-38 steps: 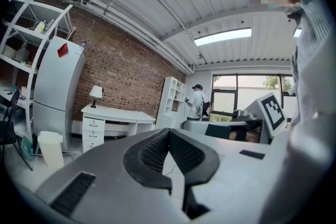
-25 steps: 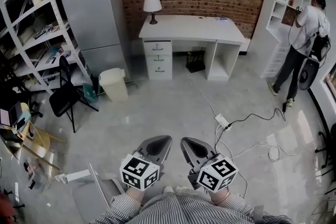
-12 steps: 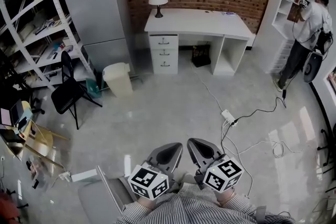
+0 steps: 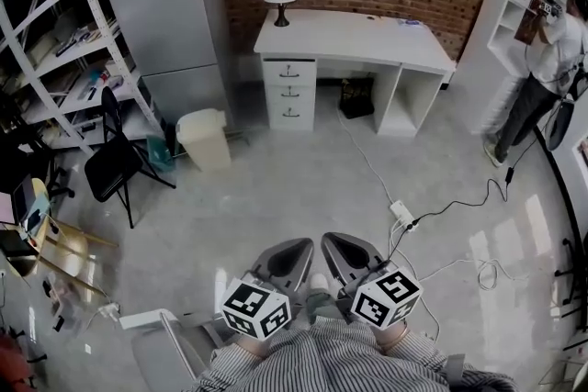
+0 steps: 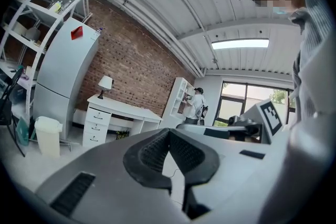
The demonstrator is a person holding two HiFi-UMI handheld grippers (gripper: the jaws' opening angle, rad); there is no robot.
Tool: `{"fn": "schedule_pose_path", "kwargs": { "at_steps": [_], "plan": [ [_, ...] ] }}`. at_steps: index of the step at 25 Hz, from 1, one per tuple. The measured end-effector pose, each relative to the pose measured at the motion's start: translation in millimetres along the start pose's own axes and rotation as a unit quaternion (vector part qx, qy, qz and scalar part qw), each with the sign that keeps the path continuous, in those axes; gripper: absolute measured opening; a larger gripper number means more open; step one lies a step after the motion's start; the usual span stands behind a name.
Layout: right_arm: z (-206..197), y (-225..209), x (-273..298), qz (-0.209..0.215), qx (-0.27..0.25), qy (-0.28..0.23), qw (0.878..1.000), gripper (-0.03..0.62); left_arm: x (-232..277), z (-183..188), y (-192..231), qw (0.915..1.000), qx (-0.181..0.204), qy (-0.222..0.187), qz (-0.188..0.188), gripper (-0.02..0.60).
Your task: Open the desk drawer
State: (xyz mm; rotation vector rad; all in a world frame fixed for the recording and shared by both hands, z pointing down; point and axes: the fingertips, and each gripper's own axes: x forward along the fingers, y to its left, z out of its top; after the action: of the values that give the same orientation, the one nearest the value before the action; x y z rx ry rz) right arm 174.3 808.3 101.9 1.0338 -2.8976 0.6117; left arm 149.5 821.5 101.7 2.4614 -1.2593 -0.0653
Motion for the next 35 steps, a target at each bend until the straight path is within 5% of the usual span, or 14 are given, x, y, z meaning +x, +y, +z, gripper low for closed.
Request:
{"fn": "schedule_pose_path", "kwargs": {
  "at_steps": [15,23,35],
  "plan": [
    [108.9,-156.4,110.9,0.02,-0.038,-0.02,0.999,0.017,177.4,88.4,91.9,0.9989,0.02,-0.036,0.021,0.011],
    [110.4,-200.0,144.7,0.03,0.014,-0.01,0.999,0.017,221.7,90.2,121.3,0.9993,-0.001,-0.028,0.022,0.011],
    [120.6,-264.9,210.4,-0.014,0.03,-0.009,0.999,0.017,288.2,103.5,191.8,1.0,-0.004,0.003,-0.006,0.012]
  ]
}}
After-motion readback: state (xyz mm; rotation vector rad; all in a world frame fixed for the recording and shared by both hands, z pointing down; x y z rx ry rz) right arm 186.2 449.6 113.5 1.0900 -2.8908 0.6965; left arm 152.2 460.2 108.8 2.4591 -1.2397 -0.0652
